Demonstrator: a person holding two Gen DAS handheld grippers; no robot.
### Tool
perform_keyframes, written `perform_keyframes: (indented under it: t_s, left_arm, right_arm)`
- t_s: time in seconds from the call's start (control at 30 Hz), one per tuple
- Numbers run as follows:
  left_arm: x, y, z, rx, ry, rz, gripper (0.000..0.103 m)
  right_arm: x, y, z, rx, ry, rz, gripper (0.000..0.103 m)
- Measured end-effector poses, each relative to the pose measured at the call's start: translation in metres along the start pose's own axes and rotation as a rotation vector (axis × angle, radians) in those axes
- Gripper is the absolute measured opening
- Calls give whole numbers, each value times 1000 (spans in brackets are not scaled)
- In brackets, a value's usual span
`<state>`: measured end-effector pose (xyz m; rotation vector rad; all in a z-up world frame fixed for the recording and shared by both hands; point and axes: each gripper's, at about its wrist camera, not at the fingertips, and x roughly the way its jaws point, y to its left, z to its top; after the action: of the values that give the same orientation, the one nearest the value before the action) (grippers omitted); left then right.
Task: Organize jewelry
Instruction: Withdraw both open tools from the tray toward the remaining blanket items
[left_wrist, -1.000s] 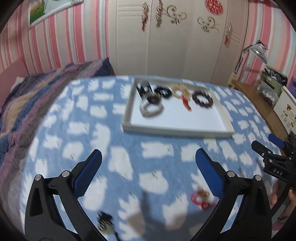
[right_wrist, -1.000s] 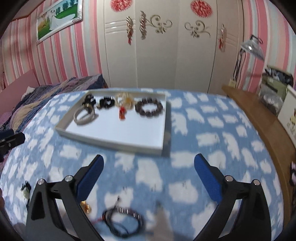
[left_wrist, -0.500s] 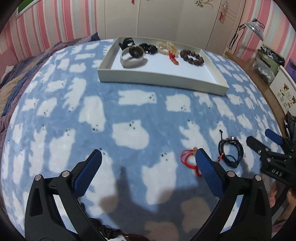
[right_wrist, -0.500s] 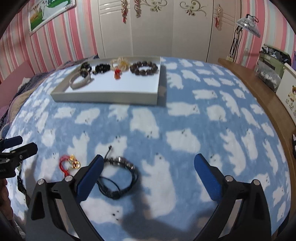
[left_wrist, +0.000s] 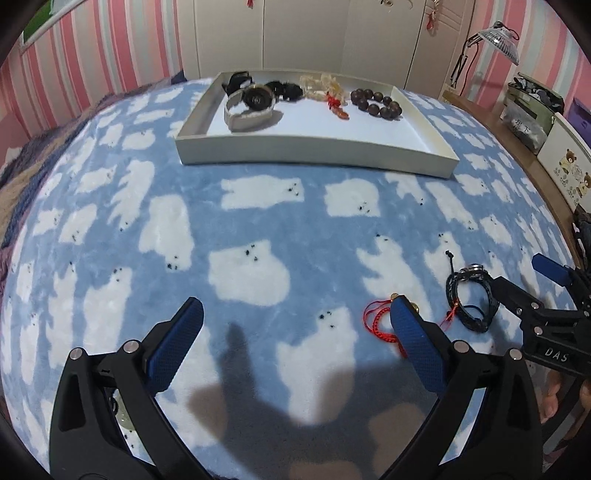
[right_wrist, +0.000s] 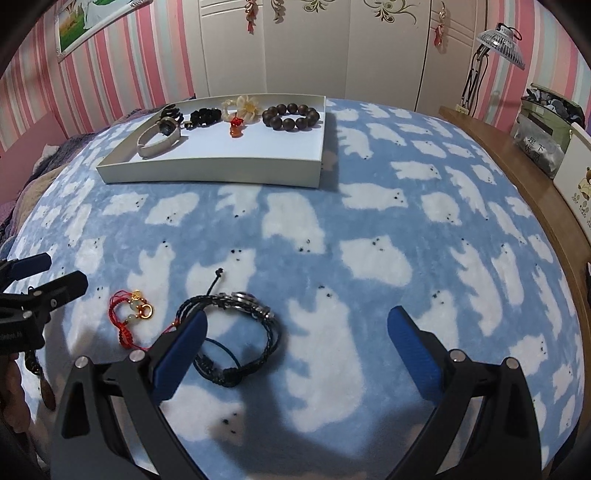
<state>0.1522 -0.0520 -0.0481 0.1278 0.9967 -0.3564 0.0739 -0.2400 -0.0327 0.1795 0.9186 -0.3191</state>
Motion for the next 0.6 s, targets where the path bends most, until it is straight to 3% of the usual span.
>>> perform_keyframes:
  t_s: [0.27,0.6]
  left_arm:
    - [5,6,-9,-1,23,-24,100]
    - [6,7,-18,55,11,5,100]
  right_arm:
    - [4,3,1,-13,10,-19,98]
    - [9,0,-6,2,28,-40,98]
